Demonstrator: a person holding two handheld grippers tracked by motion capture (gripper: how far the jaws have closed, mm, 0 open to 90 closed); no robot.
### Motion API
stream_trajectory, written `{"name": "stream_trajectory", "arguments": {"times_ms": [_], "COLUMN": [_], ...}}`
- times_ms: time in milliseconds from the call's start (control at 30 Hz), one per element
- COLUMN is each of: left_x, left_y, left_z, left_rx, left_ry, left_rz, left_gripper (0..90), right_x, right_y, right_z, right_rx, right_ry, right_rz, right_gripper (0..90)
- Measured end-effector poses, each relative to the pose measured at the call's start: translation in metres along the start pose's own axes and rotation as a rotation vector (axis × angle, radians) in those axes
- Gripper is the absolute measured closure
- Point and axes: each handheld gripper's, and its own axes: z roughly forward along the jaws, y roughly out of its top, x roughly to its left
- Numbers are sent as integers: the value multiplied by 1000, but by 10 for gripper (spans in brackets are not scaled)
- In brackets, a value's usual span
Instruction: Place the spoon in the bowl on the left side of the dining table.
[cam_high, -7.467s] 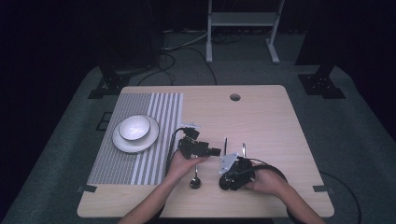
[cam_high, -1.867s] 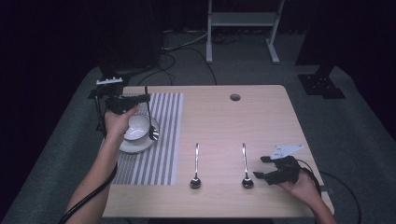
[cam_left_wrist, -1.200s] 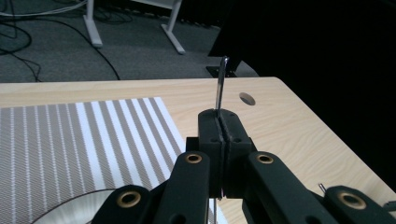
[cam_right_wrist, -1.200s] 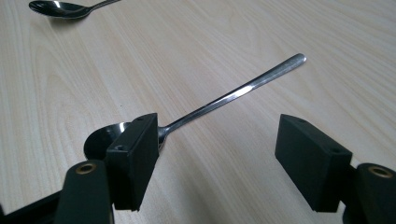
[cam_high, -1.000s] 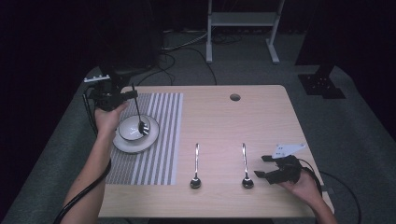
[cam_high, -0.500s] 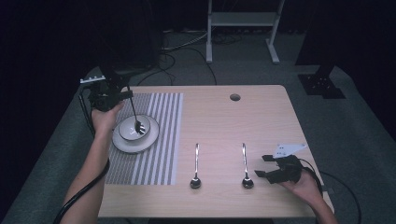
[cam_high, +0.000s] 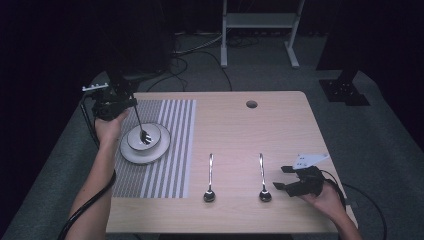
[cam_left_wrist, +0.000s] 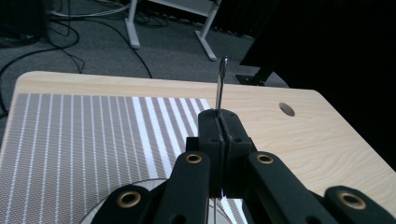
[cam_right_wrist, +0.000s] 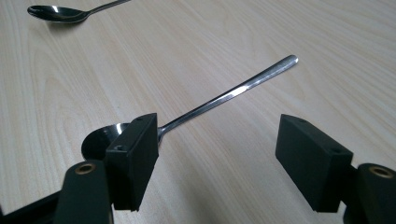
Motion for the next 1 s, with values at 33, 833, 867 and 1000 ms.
{"name": "stream_trajectory", "arguments": {"times_ms": [33, 833, 867, 1000], "left_x": [1, 21, 23, 26], "left_y": [0, -14, -15, -19], "left_z": [0, 3, 3, 3], "left_rx": [-2, -16, -15, -12], "left_ry": [6, 66, 69, 77], "left_rz": [-4, -41, -42, -51], "left_gripper": [893, 893, 893, 893], "right_x": [0, -1, -1, -1], "right_y": [0, 0, -1, -1], "right_z": [0, 0, 1, 1], "right_rx": [-1, 0, 1, 2], "right_ry": [-2, -1, 0, 0], "right_rz": [-3, 3, 3, 2], "right_gripper": [288, 288, 288, 288]}}
